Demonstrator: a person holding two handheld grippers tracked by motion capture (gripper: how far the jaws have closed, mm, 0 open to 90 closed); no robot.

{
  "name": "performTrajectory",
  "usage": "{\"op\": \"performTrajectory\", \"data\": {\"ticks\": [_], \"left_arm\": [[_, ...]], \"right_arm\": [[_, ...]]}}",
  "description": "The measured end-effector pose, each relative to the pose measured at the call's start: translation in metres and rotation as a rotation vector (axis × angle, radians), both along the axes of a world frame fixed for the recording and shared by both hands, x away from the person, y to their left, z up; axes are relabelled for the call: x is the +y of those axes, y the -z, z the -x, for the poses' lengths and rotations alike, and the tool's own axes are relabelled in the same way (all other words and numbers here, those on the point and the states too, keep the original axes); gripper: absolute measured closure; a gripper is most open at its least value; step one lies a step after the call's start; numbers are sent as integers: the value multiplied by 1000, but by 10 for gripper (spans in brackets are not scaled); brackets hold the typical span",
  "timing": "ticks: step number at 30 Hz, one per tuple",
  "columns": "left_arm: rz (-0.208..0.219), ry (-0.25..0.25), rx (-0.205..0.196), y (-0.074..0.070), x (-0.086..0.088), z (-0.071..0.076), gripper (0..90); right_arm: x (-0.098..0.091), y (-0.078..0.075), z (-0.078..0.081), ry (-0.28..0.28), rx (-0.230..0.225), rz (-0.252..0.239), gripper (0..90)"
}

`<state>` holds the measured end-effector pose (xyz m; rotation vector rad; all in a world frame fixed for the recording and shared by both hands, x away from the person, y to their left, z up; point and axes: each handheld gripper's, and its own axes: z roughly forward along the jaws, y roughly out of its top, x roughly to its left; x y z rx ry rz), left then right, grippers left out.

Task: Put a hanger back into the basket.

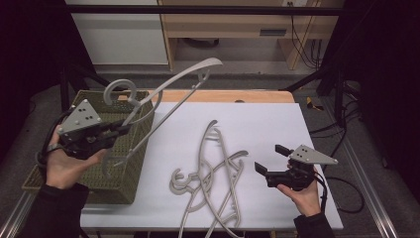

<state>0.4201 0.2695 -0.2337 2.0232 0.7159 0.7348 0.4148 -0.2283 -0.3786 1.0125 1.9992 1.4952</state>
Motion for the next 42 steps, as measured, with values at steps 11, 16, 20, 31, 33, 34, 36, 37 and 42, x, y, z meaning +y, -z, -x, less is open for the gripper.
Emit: {"op": "performTrajectory", "data": {"ticks": [11, 16, 20, 31, 33, 34, 36, 37, 42], "left_arm": [[-51, -74, 37, 3, 48, -11, 799], [-67, -114, 63, 11, 67, -18, 799], [-67, -138, 83, 18, 81, -26, 798], [-98, -210, 144, 44, 108, -45, 799], [-122, -216, 157, 49, 113, -47, 798], [-129, -220, 164, 51, 115, -48, 798], [-142, -231, 171, 57, 119, -49, 798], [-152, -235, 178, 58, 122, -49, 798], [-139, -270, 204, 69, 134, -52, 798]], "right_arm": [[-2, 2, 1, 0, 0, 13, 56], [-2, 2, 1, 20, 1, 5, 50], [-3, 2, 1, 21, 2, 6, 48], [-4, 2, 1, 29, 8, 12, 40], [-4, 2, 1, 31, 9, 13, 40], [-4, 2, 1, 30, 9, 13, 41], [-4, 2, 1, 28, 11, 14, 41], [-4, 2, 1, 27, 9, 15, 41], [-3, 3, 0, 27, 14, 15, 42]]}}
